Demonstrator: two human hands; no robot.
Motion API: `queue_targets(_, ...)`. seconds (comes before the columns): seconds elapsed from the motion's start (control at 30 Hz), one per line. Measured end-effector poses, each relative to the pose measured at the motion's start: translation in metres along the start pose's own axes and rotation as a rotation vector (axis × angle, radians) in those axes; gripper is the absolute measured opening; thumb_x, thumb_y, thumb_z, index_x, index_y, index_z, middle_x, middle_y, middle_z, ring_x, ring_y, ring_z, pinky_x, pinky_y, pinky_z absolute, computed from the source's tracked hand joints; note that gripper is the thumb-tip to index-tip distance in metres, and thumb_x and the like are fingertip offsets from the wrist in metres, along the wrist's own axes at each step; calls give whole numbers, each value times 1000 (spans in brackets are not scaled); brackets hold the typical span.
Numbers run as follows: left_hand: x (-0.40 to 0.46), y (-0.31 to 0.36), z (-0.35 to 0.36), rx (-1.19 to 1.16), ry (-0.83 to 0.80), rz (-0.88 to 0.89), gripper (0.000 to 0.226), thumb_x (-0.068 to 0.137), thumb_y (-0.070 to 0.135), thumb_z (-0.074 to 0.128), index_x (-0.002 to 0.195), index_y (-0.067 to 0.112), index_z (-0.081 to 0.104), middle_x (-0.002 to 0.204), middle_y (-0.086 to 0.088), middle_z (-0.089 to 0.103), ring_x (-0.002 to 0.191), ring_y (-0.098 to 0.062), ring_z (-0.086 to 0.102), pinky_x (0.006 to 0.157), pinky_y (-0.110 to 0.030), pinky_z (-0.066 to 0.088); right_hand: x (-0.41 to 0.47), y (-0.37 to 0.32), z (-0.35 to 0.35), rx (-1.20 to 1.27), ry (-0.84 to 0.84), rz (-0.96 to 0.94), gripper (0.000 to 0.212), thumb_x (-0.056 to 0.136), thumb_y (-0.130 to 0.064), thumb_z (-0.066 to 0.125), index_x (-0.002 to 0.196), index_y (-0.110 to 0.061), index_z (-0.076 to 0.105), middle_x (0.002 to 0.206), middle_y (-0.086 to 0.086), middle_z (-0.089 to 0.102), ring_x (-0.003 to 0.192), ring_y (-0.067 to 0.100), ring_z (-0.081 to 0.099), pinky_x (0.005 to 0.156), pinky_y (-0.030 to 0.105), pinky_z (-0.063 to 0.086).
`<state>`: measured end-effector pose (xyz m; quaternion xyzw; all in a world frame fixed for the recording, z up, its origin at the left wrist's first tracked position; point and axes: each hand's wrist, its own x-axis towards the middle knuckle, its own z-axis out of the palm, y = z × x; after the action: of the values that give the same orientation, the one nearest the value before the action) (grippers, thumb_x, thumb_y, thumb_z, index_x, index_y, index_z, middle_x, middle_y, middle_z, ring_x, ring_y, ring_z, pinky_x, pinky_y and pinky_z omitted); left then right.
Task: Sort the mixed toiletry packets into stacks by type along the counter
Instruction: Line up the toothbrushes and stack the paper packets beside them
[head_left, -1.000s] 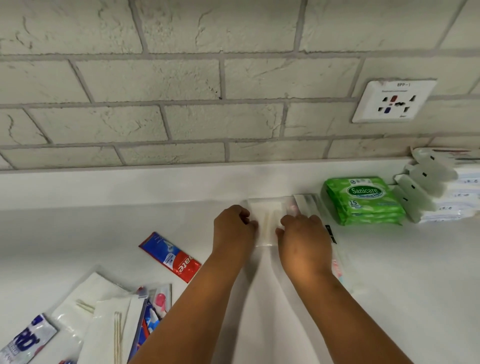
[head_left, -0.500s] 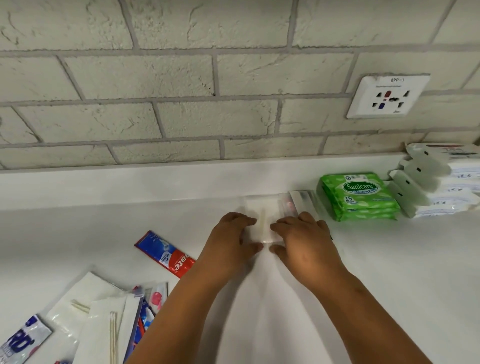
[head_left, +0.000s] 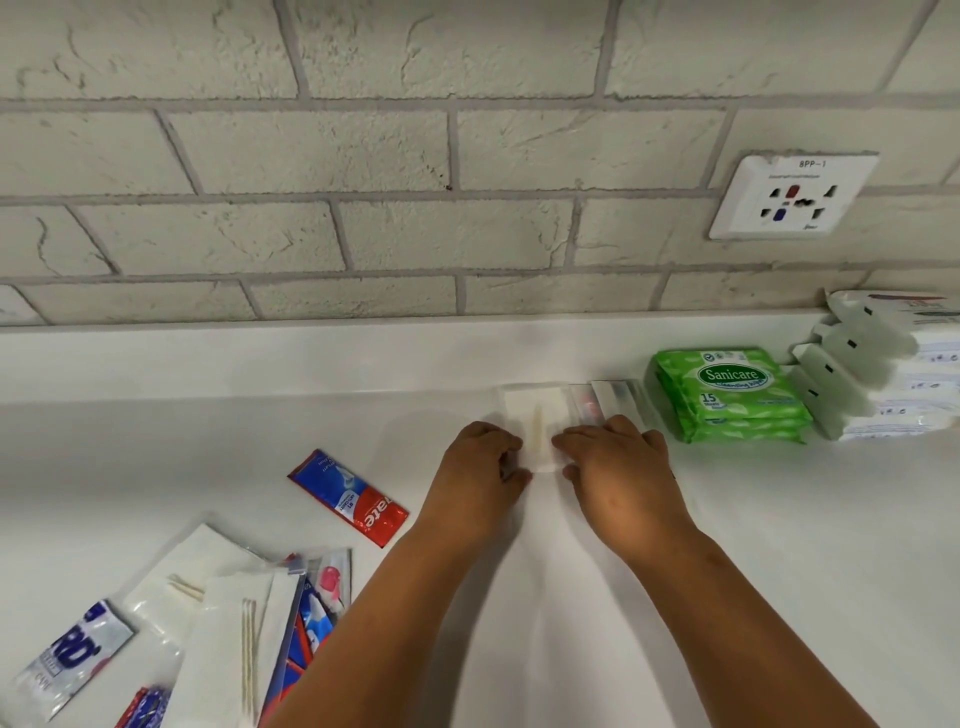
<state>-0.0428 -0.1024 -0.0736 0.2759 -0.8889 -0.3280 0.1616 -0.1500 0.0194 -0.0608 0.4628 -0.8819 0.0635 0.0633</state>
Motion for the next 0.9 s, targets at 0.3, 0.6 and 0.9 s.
queue_targets(0.3, -36, -6, -42, -9, 114, -81, 38, 89, 35, 65, 122, 17, 61, 126, 2, 54, 109, -14, 58, 97, -23, 47, -17, -39, -26, 68, 55, -44, 35, 76, -32, 75, 110, -24, 69, 109, -2, 70, 99, 31, 60, 74, 41, 46)
queue_targets(0.6, -129, -55, -127, 53, 273, -298, 29, 93, 33, 60, 119, 20, 63, 118, 8, 54, 90, -4, 56, 79, -15, 43, -64, -148, -46, 302, -122, -130, 43, 92, -51, 51, 131, -34, 51, 134, -11, 53, 123, 14, 42, 99, 31, 37)
queue_targets(0.9, -202, -99, -154, 117, 236, -501, 34, 95, 34, 54, 121, 14, 61, 119, -3, 63, 101, -17, 61, 85, -25, 48, -106, -223, -25, 335, -186, 62, 46, 87, -60, 52, 118, -27, 62, 114, -3, 61, 101, 13, 52, 85, 25, 48)
